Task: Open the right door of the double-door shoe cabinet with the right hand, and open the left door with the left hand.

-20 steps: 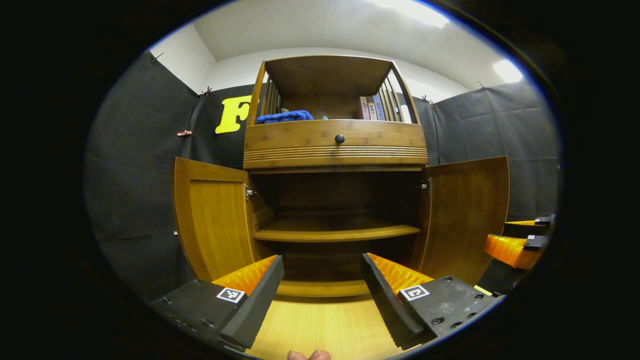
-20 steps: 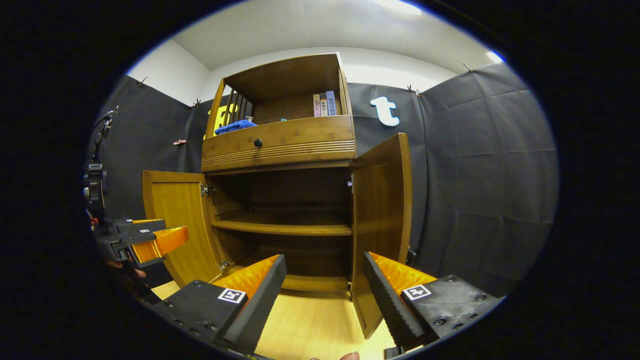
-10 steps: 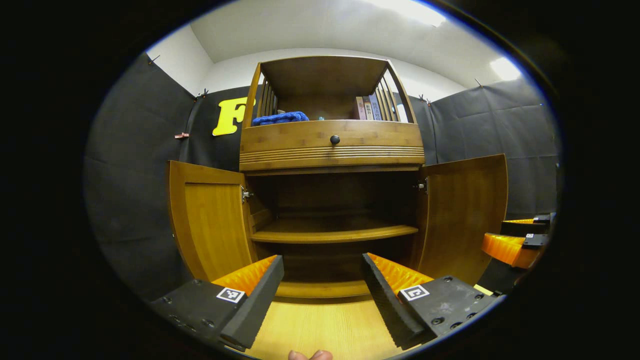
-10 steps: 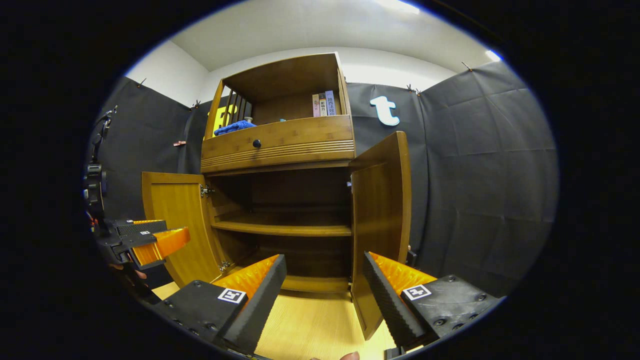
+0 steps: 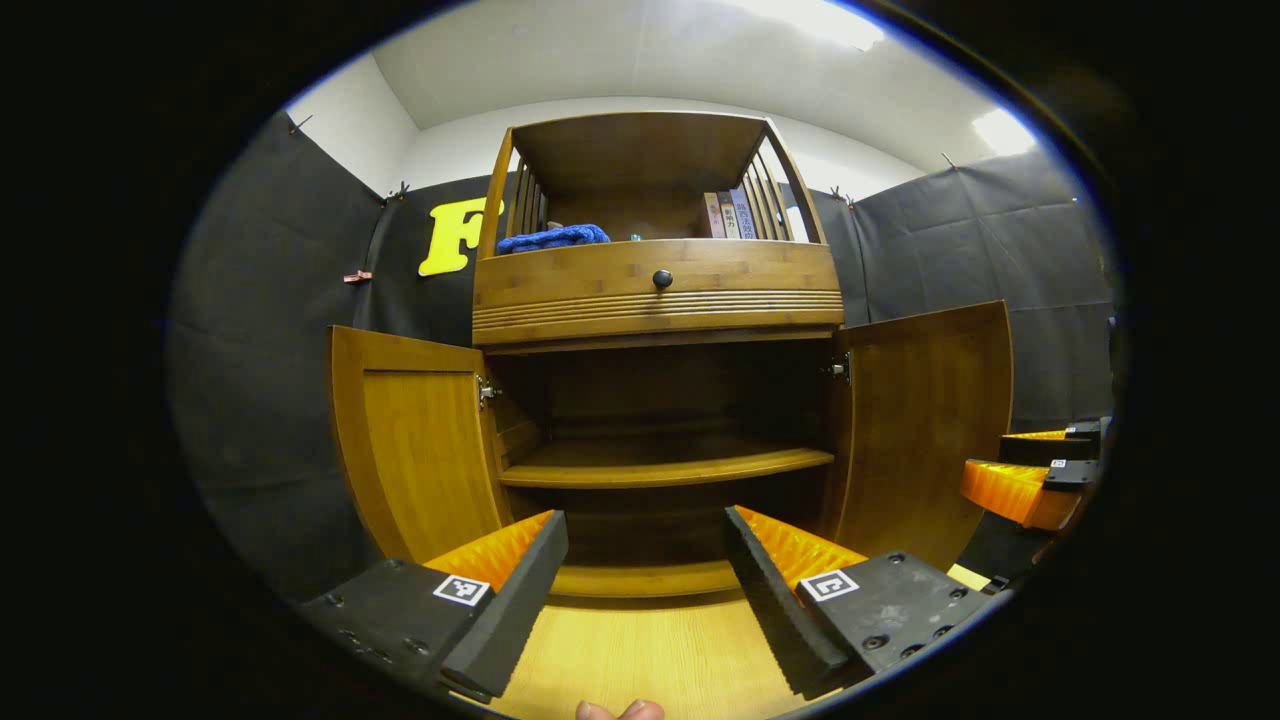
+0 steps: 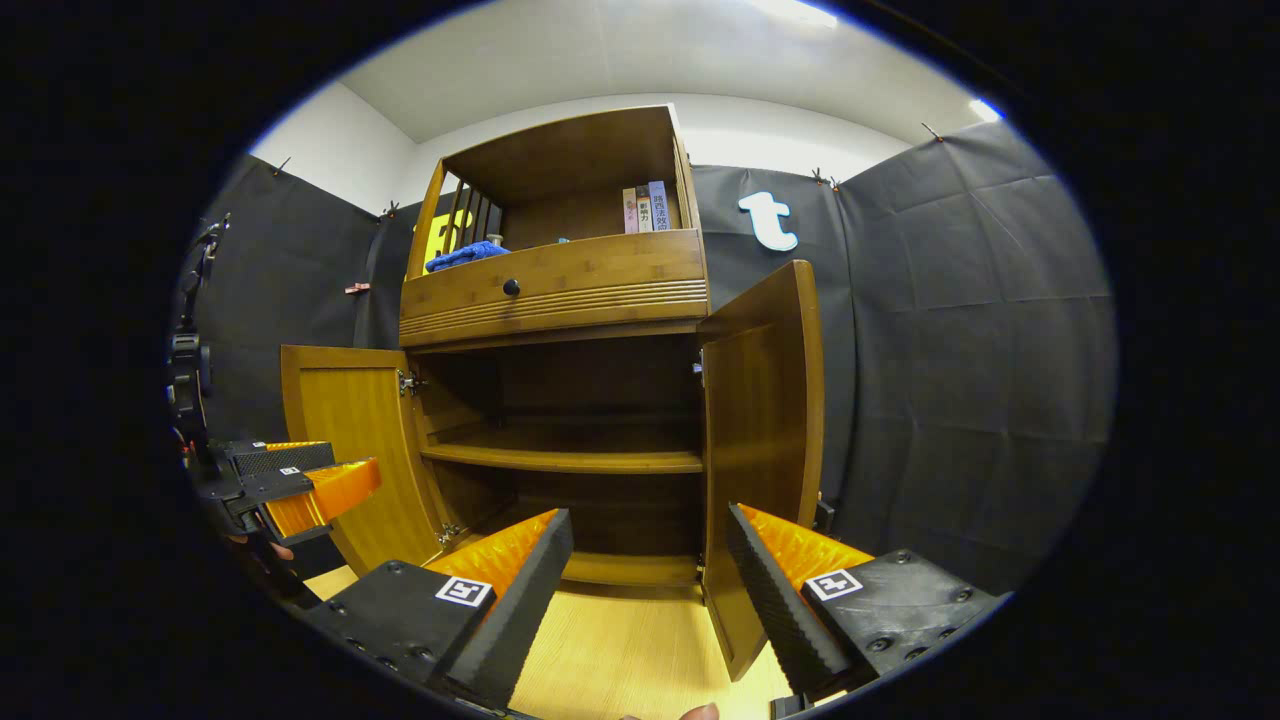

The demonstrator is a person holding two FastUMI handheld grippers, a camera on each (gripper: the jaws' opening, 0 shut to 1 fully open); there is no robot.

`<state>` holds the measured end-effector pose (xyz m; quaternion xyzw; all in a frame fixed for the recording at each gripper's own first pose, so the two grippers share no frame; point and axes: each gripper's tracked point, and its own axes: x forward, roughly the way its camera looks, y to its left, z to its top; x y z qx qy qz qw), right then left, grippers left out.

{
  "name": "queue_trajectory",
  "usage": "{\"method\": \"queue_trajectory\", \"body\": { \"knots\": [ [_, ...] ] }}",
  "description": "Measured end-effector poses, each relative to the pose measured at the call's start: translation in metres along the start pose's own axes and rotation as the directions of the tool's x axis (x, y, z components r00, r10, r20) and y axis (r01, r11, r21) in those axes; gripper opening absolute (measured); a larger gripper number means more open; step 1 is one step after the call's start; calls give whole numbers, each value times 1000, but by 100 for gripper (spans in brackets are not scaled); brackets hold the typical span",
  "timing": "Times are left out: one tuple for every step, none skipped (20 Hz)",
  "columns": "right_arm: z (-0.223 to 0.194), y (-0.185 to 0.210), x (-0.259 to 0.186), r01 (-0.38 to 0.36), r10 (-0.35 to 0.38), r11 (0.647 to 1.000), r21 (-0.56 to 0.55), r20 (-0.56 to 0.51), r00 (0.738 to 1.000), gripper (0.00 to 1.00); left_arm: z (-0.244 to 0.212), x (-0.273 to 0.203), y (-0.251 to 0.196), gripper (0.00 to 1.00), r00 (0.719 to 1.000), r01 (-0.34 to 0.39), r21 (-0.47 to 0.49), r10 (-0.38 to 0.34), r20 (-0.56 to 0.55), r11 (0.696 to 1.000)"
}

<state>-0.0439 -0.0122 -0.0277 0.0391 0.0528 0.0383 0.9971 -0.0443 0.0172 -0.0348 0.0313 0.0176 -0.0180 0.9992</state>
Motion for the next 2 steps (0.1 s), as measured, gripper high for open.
{"method": "queue_trajectory", "body": {
  "knots": [
    [0, 0, 1, 0, 0, 1000, 1, -1, 1000, 98, 1, 0, -1, 97, 1000, 4, 0, -4, 1, 1000],
    [0, -1, 1, 2, -2, 1000, 1, -1, 1000, 98, 2, 1, -1, 97, 1000, 6, 1, -6, 4, 1000]
  ]
}}
